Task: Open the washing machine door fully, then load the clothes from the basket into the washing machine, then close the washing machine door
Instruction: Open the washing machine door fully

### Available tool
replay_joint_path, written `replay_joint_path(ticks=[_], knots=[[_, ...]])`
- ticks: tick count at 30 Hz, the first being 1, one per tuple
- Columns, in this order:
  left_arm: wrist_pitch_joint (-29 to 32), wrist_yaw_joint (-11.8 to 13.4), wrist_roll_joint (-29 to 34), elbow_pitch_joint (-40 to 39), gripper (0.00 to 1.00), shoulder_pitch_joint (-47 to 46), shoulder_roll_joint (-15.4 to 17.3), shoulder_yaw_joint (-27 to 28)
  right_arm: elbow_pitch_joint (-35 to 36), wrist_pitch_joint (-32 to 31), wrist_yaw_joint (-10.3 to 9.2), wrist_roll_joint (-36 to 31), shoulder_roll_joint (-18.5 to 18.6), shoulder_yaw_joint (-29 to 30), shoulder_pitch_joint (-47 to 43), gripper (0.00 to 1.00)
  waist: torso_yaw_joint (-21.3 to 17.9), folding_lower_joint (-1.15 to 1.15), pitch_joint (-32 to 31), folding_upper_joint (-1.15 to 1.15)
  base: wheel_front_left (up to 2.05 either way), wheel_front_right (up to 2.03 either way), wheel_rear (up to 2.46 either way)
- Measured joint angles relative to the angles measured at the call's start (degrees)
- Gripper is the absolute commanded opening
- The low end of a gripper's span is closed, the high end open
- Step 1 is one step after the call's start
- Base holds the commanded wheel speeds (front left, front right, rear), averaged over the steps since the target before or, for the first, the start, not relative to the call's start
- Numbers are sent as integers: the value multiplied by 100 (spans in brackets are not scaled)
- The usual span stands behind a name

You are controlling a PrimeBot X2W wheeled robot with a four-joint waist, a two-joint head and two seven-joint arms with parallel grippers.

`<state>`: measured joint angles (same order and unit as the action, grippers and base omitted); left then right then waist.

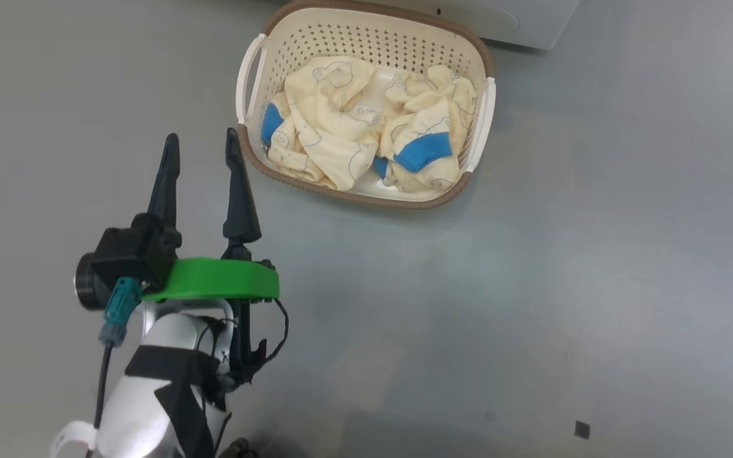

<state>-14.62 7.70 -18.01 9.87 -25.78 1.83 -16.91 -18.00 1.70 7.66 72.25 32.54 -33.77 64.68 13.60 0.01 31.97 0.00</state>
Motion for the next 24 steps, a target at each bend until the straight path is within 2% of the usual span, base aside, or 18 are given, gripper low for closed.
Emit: replay_joint_path(ticks=[9, 15, 19, 24], knots=[[0, 124, -183, -94, 100, -131, -12, -224, -180, -537, 0, 866, 13, -270, 720, 0, 260, 0, 315, 0, 0, 0, 0], [1, 198, -224, -113, 100, -190, -12, -336, -299, -868, 0, 1419, -48, -304, 971, 0, 369, 0, 407, 0, 0, 0, 0], [0, 227, -231, -113, 100, -236, -13, -391, -383, -1042, 0, 1545, -58, -314, 1121, 0, 424, 0, 444, 0, 0, 0, 0], [0, 250, -283, -111, 100, -241, -14, -450, -613, -1448, -1, 1960, -213, -301, 1141, 0, 462, 0, 466, 0, 0, 0, 0]])
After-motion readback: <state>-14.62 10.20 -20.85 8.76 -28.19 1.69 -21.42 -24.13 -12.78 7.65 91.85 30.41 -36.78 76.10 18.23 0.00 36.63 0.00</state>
